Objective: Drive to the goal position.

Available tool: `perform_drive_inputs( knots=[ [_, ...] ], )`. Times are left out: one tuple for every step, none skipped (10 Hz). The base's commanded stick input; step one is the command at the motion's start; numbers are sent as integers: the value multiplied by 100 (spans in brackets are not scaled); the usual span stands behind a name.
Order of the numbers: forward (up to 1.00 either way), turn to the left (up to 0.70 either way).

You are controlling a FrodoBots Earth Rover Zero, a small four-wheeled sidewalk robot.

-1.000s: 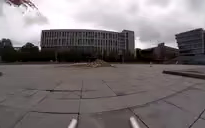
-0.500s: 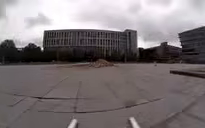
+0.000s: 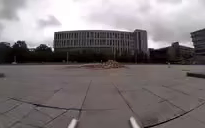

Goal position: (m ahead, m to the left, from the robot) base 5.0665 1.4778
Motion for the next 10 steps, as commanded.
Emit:
perform_drive_inputs(
  knots=[
    [100,40],
    [100,40],
    [100,40],
    [100,40],
    [100,40],
    [100,40],
    [100,40],
    [100,40],
    [100,40],
    [100,0]
  ],
)
